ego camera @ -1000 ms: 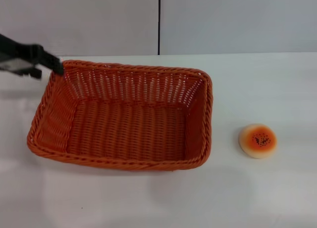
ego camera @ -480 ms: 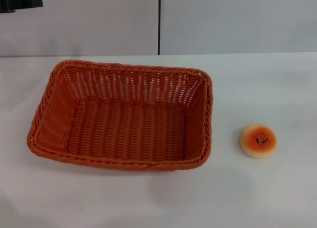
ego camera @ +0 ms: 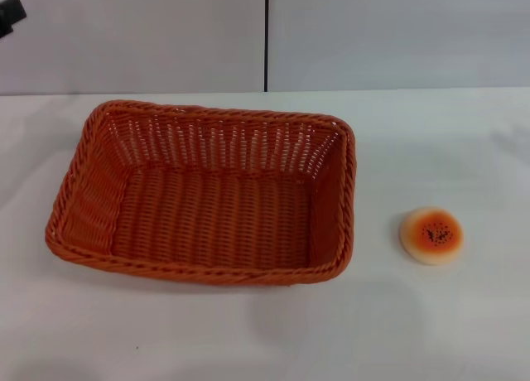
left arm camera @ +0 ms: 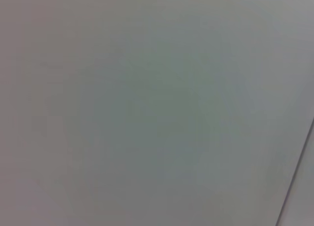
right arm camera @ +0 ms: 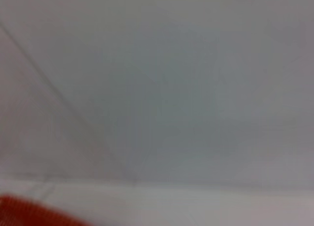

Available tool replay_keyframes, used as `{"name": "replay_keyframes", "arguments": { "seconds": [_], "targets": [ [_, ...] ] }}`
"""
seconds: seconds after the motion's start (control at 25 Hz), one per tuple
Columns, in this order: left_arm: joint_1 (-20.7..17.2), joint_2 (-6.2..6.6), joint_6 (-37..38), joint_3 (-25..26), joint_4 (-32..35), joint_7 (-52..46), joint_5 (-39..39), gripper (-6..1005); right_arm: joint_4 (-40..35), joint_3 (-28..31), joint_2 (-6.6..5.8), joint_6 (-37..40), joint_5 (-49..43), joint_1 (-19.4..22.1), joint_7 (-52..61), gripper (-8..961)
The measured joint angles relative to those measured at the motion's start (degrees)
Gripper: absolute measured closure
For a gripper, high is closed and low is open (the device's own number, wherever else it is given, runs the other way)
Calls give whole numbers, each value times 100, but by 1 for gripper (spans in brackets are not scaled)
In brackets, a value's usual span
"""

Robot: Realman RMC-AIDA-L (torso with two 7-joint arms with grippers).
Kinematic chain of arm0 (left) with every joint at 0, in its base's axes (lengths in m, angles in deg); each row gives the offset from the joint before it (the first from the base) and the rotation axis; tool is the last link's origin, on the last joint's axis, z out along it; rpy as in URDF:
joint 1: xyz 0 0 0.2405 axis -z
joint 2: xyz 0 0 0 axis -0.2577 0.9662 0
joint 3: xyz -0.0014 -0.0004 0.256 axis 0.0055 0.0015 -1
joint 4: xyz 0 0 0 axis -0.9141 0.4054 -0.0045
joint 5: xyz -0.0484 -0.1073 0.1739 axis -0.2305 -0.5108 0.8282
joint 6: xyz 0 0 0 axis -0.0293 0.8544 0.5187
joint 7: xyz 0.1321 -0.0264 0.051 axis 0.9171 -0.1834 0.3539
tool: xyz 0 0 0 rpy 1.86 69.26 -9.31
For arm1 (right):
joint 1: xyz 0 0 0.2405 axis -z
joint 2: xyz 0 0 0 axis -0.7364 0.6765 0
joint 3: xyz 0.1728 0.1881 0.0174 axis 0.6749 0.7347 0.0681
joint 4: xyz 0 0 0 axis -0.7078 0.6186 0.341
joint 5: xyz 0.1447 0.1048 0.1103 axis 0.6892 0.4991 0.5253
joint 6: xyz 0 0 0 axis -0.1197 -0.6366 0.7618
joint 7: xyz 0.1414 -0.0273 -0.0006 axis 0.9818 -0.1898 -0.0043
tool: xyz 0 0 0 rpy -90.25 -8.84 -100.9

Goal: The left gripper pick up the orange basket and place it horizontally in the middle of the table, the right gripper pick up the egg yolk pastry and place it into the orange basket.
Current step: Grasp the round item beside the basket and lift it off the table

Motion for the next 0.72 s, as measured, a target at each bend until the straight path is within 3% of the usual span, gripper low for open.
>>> {"name": "replay_keyframes", "arguments": {
  "seconds": [0.12,0.24,0.52,0.68,0.72],
  "targets": [
    [-49,-2,80,0,-556,823,-269,407,21,-91,-166,616,-950,-495,975,485],
    [-49,-13,97,-3,-842,1346,-429,407,42,-389,-238,949,-1655,-823,1612,485],
    [88,-2,87,-6,-1326,1975,-759,407,712,-711,-404,1412,-2283,-1382,2006,485],
    [222,-7,57,-7,-1596,2249,-817,407,1015,-908,-349,1401,-2265,-1500,1998,485],
    [246,-7,55,-7,-1653,2300,-826,407,1080,-1013,-243,1306,-2261,-1531,1977,485]
  ]
}}
